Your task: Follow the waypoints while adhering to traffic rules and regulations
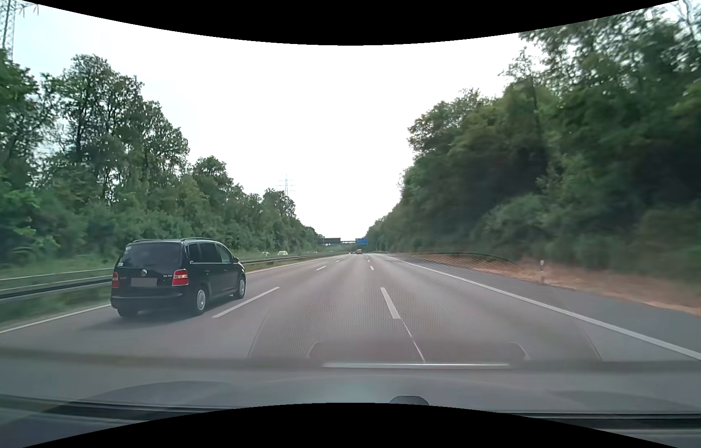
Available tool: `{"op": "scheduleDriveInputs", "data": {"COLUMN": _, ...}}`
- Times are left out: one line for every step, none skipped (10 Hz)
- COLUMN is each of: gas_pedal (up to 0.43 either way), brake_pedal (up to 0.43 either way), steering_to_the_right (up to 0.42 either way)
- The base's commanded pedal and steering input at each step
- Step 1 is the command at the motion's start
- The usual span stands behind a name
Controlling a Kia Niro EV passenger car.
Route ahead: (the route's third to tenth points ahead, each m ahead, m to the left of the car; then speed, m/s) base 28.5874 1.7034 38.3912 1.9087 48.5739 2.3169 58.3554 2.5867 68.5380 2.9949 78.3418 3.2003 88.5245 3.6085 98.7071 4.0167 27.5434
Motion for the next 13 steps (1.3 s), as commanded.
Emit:
{"op": "scheduleDriveInputs", "data": {"gas_pedal": 0.311, "brake_pedal": 0.000, "steering_to_the_right": 0.001}}
{"op": "scheduleDriveInputs", "data": {"gas_pedal": 0.311, "brake_pedal": 0.000, "steering_to_the_right": 0.001}}
{"op": "scheduleDriveInputs", "data": {"gas_pedal": 0.311, "brake_pedal": 0.000, "steering_to_the_right": 0.001}}
{"op": "scheduleDriveInputs", "data": {"gas_pedal": 0.311, "brake_pedal": 0.000, "steering_to_the_right": 0.000}}
{"op": "scheduleDriveInputs", "data": {"gas_pedal": 0.311, "brake_pedal": 0.000, "steering_to_the_right": -0.001}}
{"op": "scheduleDriveInputs", "data": {"gas_pedal": 0.311, "brake_pedal": 0.000, "steering_to_the_right": -0.002}}
{"op": "scheduleDriveInputs", "data": {"gas_pedal": 0.311, "brake_pedal": 0.000, "steering_to_the_right": -0.002}}
{"op": "scheduleDriveInputs", "data": {"gas_pedal": 0.311, "brake_pedal": 0.000, "steering_to_the_right": -0.003}}
{"op": "scheduleDriveInputs", "data": {"gas_pedal": 0.311, "brake_pedal": 0.000, "steering_to_the_right": -0.004}}
{"op": "scheduleDriveInputs", "data": {"gas_pedal": 0.311, "brake_pedal": 0.000, "steering_to_the_right": -0.005}}
{"op": "scheduleDriveInputs", "data": {"gas_pedal": 0.311, "brake_pedal": 0.000, "steering_to_the_right": -0.006}}
{"op": "scheduleDriveInputs", "data": {"gas_pedal": 0.311, "brake_pedal": 0.000, "steering_to_the_right": -0.006}}
{"op": "scheduleDriveInputs", "data": {"gas_pedal": 0.311, "brake_pedal": 0.000, "steering_to_the_right": -0.007}}
